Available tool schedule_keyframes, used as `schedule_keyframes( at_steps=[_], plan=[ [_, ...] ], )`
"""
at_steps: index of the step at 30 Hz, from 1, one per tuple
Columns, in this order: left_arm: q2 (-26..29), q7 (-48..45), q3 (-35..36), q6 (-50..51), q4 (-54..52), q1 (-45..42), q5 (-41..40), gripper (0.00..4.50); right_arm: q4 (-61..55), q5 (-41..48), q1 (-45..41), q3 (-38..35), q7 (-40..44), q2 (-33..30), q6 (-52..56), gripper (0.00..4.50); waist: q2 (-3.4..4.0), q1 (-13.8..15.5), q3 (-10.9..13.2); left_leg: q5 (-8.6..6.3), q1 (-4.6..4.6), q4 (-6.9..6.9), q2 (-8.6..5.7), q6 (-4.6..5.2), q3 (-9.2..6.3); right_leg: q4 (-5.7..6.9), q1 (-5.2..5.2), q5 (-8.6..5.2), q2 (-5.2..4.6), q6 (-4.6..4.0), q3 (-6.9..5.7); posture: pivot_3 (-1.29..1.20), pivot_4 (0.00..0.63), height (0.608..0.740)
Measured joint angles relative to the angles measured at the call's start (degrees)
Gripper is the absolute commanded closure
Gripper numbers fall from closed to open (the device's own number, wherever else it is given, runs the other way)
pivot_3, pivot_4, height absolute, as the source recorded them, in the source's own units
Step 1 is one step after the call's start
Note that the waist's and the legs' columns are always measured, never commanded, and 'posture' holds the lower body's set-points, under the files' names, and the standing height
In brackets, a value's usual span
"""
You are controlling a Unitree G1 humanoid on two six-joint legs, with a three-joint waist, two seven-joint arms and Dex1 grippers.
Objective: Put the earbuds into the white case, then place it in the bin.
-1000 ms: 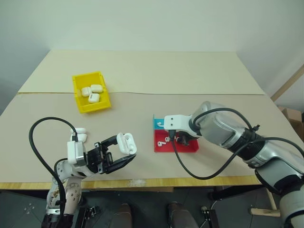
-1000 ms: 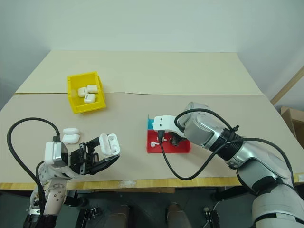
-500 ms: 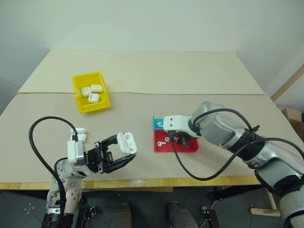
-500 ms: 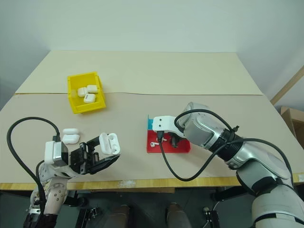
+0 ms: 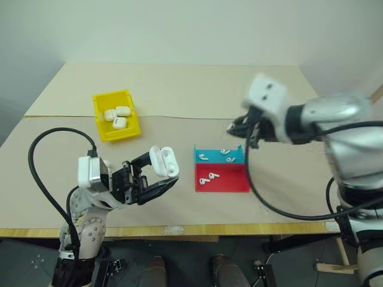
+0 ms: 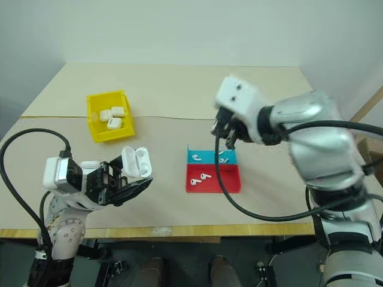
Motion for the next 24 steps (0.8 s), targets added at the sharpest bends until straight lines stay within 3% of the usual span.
schedule_keyframes(
  at_steps=[3,10,16,24],
  plan=[
    [1.4,0.1,-0.5,3.5,-1.5,-0.1,-2.1,1.71,-5.9,7.2,7.1,-10.1,-0.2,6.7,-5.5,3.55,0.0,-0.1,0.0,0.0,-0.02,-0.02,0.0,0.0,0.01,0.0,-0.02,0.0,0.0,0.01,0.02,0.0,0.15,0.74],
    [7.3,2.7,-1.7,13.2,-4.8,-2.6,-4.3,1.71,-9.4,22.3,14.1,-18.6,-3.6,16.5,-18.5,3.55,0.05,-0.4,0.0,0.0,0.1,-0.02,0.0,0.01,0.02,0.06,0.05,0.0,0.02,0.01,0.04,0.0,0.15,0.74],
    [6.6,3.8,-2.0,14.4,-6.1,-4.0,-4.2,1.71,-7.9,29.6,15.8,-14.8,-5.3,16.9,-24.4,3.55,0.07,-0.4,0.0,0.01,0.09,-0.04,0.01,0.01,0.03,0.04,0.02,0.0,0.03,0.01,0.05,0.0,0.15,0.74],
    [4.9,4.5,-2.2,14.3,-6.2,-4.1,-4.1,1.71,-2.2,30.2,15.8,-6.1,-5.6,16.8,-33.7,3.55,0.07,-0.3,0.0,0.01,0.08,-0.04,0.0,0.01,0.03,0.02,0.02,0.0,0.02,0.01,0.05,0.0,0.15,0.74]
  ],
)
